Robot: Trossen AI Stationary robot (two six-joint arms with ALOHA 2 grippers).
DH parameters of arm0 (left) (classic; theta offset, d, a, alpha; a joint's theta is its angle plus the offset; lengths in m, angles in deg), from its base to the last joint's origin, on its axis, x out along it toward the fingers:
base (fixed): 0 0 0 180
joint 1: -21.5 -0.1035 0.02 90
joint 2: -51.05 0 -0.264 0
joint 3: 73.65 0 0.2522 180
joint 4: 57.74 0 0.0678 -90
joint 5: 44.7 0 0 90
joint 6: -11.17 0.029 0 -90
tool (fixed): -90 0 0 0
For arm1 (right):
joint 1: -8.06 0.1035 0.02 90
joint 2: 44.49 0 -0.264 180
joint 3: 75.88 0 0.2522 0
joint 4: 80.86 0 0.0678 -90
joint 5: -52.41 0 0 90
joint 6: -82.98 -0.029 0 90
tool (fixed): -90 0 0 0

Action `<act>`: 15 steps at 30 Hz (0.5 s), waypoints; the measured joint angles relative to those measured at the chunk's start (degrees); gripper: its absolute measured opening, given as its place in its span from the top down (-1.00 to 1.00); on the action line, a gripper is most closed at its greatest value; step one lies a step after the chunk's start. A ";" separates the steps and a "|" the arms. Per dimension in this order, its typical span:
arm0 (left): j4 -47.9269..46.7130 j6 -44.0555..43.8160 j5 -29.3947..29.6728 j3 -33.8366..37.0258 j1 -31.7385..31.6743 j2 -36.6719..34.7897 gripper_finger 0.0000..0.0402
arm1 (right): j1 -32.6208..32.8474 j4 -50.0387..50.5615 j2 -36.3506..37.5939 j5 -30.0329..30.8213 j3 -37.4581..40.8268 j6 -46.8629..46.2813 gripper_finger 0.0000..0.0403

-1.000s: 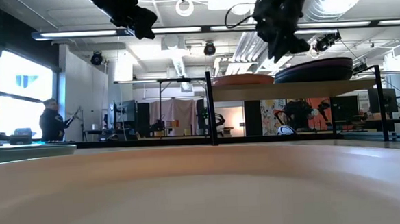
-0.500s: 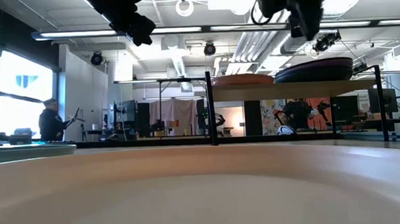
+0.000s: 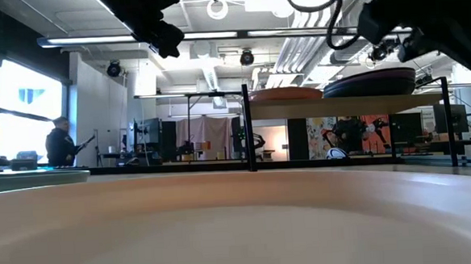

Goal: Place and stack plates onto a shelf
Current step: Stack the white plate on top of the orange plate on the shelf

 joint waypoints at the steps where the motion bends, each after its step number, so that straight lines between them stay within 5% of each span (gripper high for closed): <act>1: 0.02 0.00 -0.91 0.00 -0.32 0.00 0.44 | 1.26 -1.25 0.00 0.00 0.74 -0.68 0.68; 15: 0.14 0.02 -3.57 0.00 -2.01 0.00 0.44 | 15.04 -23.80 0.00 2.92 10.45 -3.03 0.73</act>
